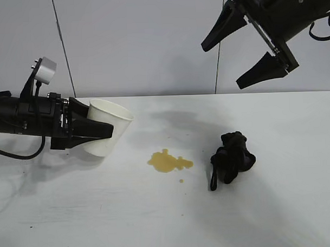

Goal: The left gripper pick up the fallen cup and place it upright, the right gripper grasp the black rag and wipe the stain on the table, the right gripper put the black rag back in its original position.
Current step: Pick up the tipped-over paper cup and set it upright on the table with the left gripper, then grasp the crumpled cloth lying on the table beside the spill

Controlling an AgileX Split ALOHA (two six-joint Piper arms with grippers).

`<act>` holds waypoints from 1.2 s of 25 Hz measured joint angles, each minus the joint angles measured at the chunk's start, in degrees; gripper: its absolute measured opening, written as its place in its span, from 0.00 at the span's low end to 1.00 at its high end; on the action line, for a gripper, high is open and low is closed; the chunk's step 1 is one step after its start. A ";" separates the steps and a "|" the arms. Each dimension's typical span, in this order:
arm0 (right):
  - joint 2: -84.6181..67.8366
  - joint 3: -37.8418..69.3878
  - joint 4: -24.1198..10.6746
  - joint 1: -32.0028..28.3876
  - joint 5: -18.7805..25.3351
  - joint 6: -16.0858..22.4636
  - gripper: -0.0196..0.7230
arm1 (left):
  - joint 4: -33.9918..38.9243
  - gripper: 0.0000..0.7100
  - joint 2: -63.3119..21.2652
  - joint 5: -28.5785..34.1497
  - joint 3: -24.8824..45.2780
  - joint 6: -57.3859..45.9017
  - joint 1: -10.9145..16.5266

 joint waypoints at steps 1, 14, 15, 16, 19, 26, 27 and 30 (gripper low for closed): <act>0.00 0.00 0.00 0.00 0.18 0.00 0.96 | 0.00 0.61 0.00 0.00 0.00 0.00 0.00; 0.00 0.00 -0.01 0.00 0.75 0.00 0.96 | 0.00 0.85 0.00 0.00 2.48 0.33 0.00; 0.00 0.00 -0.01 0.00 0.75 0.00 0.96 | 0.00 0.88 0.00 0.00 2.70 0.38 0.00; 0.00 0.00 -0.01 0.00 0.75 0.00 0.96 | 0.05 0.90 0.00 0.00 2.76 0.38 0.00; 0.00 0.00 -0.01 0.00 0.75 0.00 0.96 | 0.01 0.92 0.00 0.02 2.76 0.38 0.00; 0.00 0.00 -0.06 0.00 0.75 0.11 0.96 | 0.01 0.93 0.00 0.02 2.40 -0.10 0.00; 0.00 0.00 -0.06 0.00 0.75 0.11 0.96 | 0.01 0.93 0.00 0.02 1.97 -0.85 0.00; 0.00 0.00 -0.06 0.00 0.75 0.11 0.96 | 0.07 0.93 -1.53 -0.03 0.57 -5.16 0.00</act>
